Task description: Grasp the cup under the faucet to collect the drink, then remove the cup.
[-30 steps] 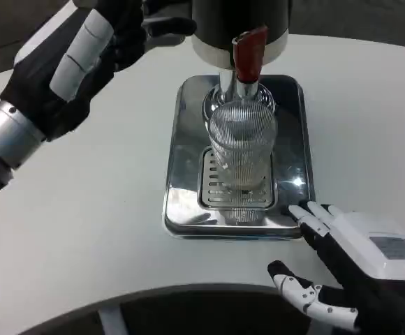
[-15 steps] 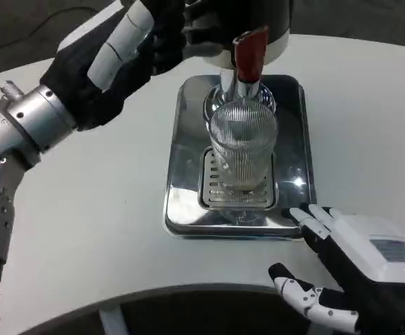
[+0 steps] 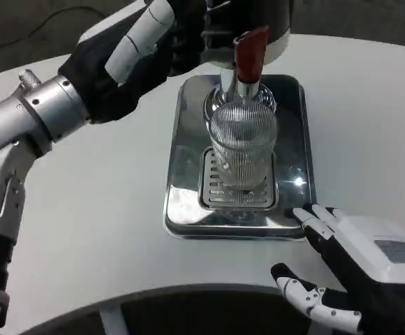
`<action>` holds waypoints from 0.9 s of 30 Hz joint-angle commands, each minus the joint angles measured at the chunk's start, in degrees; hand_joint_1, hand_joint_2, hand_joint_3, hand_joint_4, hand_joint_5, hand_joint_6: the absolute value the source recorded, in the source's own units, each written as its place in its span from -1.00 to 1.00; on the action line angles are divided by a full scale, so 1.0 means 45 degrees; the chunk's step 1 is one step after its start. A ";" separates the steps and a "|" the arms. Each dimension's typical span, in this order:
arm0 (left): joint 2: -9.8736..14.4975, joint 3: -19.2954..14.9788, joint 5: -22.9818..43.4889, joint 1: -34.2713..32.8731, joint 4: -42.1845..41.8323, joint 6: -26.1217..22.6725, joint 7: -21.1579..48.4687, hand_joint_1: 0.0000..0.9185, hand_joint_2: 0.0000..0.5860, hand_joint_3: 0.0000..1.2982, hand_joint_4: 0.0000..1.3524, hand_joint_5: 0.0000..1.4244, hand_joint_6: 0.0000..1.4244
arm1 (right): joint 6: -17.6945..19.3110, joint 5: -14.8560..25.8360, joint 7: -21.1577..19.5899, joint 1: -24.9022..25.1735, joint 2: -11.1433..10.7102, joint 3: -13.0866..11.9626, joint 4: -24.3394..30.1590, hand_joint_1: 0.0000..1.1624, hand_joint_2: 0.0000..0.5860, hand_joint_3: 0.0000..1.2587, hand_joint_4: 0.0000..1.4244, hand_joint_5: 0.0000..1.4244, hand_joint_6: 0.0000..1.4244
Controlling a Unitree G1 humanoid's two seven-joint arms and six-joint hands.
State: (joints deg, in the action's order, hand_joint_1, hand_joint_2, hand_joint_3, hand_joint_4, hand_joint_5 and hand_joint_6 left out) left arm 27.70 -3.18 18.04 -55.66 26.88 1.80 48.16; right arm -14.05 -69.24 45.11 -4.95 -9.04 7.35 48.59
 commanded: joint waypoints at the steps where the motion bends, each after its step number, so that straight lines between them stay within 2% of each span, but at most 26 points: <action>1: -0.0181 0.0167 -0.0356 -0.0610 0.0624 -0.0012 0.0301 -1.00 -0.61 -0.83 -0.92 -0.73 -0.78 | 0.0063 0.0134 -0.0163 -0.0229 0.0092 0.0019 0.0231 -0.74 0.45 -0.90 -1.00 -1.00 -1.00; 17: -0.0529 0.0514 -0.1046 -0.1491 0.1352 0.0272 0.0716 -1.00 -0.62 -0.81 -0.90 -0.73 -0.80 | 0.0066 0.0359 -0.0316 -0.0567 0.0027 -0.0181 0.0445 -0.74 0.45 -0.90 -1.00 -1.00 -1.00; 27: -0.0601 0.1134 -0.2081 -0.1635 0.2121 0.1137 0.0856 -1.00 -0.62 -0.80 -0.89 -0.71 -0.79 | 0.0065 0.0588 -0.0286 -0.0624 -0.0090 -0.0349 0.0505 -0.74 0.45 -0.90 -1.00 -1.00 -1.00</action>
State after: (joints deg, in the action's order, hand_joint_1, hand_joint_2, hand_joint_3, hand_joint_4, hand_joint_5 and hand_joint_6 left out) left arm 24.82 0.78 10.55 -63.14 34.96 5.67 51.07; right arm -14.05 -67.14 44.10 -7.02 -9.36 6.08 49.93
